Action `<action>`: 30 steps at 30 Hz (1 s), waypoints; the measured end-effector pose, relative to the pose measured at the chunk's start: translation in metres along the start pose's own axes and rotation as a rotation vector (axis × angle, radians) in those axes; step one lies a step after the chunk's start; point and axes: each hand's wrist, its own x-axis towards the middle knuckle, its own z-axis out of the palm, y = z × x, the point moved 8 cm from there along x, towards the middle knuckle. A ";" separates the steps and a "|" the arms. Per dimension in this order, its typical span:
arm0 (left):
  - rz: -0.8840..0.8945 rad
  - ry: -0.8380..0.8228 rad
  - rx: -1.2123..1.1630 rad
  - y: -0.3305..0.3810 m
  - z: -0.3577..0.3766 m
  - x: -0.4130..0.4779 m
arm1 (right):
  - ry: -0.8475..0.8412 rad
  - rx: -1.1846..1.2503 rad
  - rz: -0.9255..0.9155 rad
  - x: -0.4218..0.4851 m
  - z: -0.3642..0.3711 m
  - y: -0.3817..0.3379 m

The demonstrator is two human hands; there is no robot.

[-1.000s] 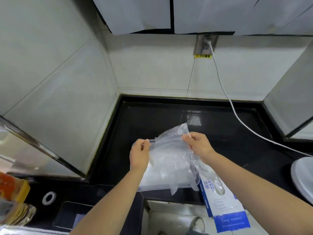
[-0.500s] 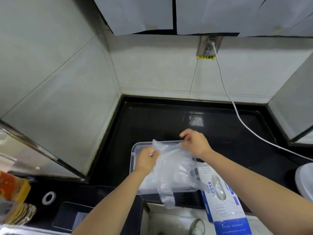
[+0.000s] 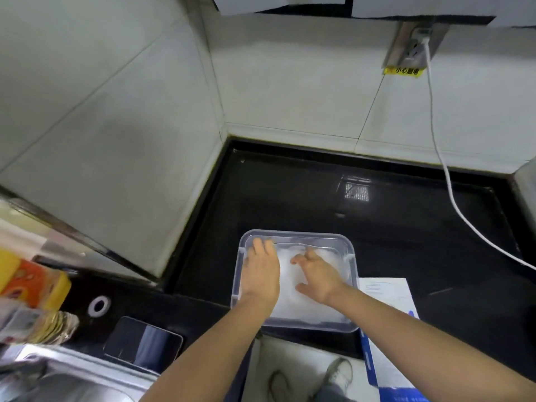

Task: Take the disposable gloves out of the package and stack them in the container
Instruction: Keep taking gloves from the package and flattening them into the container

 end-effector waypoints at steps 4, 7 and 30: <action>0.299 0.052 -0.088 0.037 -0.002 -0.001 | -0.048 0.040 -0.031 0.005 0.012 -0.007; 0.157 -0.322 -0.226 0.033 0.039 0.005 | -0.068 0.062 -0.037 0.004 0.016 -0.007; 0.066 -0.358 -0.142 0.006 0.047 -0.007 | 0.121 0.163 0.021 -0.015 -0.020 0.009</action>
